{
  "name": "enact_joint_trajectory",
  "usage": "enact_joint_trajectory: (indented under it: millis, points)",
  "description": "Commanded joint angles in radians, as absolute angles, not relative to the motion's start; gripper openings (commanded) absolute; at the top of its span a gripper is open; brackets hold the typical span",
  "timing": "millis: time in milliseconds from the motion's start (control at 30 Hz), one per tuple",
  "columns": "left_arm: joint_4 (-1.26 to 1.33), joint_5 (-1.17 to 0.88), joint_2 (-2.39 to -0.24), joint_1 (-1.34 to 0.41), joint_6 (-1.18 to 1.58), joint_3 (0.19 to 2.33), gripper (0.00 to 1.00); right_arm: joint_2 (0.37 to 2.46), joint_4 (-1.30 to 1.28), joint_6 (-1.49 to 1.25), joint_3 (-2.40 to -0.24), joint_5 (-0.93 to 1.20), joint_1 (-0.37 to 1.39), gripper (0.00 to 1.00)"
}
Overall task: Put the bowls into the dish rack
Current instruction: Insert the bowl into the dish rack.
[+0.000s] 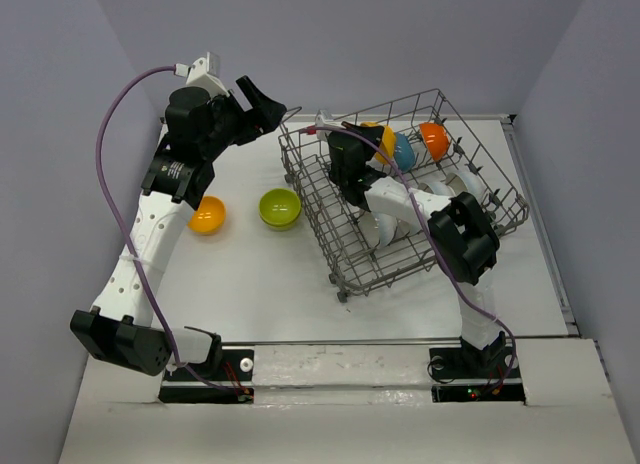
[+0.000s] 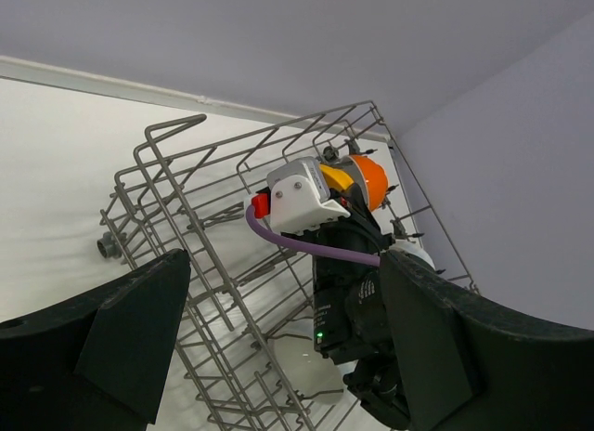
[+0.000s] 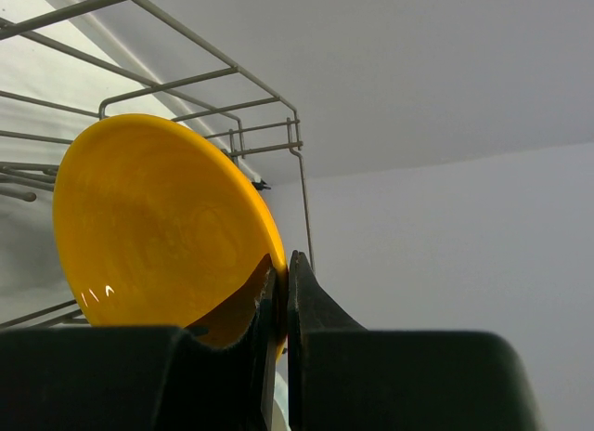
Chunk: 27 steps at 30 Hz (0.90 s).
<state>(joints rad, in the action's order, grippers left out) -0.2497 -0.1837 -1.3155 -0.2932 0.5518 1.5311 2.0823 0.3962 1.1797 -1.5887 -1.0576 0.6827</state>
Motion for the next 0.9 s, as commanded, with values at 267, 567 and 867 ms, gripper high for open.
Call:
enact_joint_trajectory:
  millis: [267, 567, 867]
  points:
    - [-0.199, -0.227, -1.330, -0.298, 0.555, 1.539, 0.92, 2.049, 0.411, 1.204, -1.661, -1.091, 0.689, 0.01]
    - [-0.199, -0.233, -1.331, -0.299, 0.558, 1.539, 0.92, 2.051, 0.445, 1.249, -1.698, -1.118, 0.689, 0.01]
    - [-0.199, -0.239, -1.333, -0.299, 0.560, 1.540, 0.92, 2.040, 0.431, 1.244, -1.690, -1.143, 0.718, 0.01]
